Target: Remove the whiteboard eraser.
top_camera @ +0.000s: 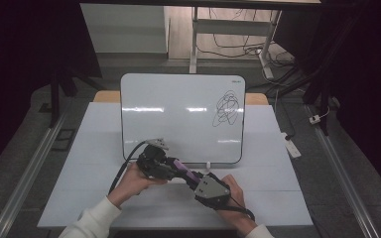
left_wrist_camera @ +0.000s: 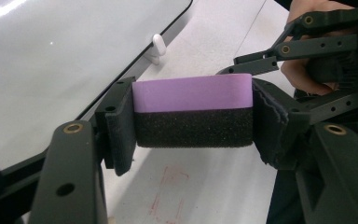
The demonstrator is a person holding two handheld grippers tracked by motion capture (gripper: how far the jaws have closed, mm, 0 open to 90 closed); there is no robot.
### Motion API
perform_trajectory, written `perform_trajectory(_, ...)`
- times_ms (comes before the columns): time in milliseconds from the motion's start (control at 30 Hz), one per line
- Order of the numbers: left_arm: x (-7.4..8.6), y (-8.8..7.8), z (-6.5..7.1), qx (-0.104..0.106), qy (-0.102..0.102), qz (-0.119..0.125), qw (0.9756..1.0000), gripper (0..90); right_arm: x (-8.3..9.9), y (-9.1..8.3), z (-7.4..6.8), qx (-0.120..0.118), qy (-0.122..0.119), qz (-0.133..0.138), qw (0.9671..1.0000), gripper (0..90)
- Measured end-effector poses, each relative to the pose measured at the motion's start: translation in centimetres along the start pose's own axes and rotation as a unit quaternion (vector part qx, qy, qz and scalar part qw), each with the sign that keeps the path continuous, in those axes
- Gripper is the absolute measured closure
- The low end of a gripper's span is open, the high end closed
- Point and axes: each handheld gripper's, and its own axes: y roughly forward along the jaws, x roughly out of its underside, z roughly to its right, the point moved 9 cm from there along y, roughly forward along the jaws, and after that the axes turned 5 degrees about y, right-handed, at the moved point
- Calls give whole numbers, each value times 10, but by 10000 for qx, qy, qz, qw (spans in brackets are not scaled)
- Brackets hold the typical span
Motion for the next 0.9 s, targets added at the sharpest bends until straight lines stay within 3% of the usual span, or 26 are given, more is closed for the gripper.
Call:
perform_trajectory(67, 0, 0, 0, 1, 8, 4, 10000, 384, 0, 0, 0, -68, 119, -26, 9999, 618)
perform_trajectory(200, 1, -2, -1, -85, 66, -13, 9999, 387, 0, 0, 1, -288, 354, -13, 9990, 509)
perform_trajectory(333, 2, -5, -2, -98, 186, -6, 9998, 388, -3, -6, 3, -578, 539, 122, 9968, 455)
perform_trajectory(500, 4, -7, -3, -50, 357, -48, 9993, 388, -4, -15, 15, -861, 1020, 227, 9908, 412)
perform_trajectory(567, 4, -8, -2, -12, 436, -48, 9990, 388, -3, -18, 19, -1031, 1259, 223, 9864, 385)
perform_trajectory(667, 4, -8, -1, 31, 511, -40, 9987, 388, -3, -20, 23, -1200, 1459, 307, 9815, 360)
perform_trajectory(800, 6, -9, 0, 74, 643, -87, 9979, 388, -1, -22, 28, -1320, 1584, 266, 9781, 342)
perform_trajectory(900, 7, -10, 1, 132, 724, -116, 9972, 387, 0, -22, 28, -1519, 1691, 221, 9736, 329)
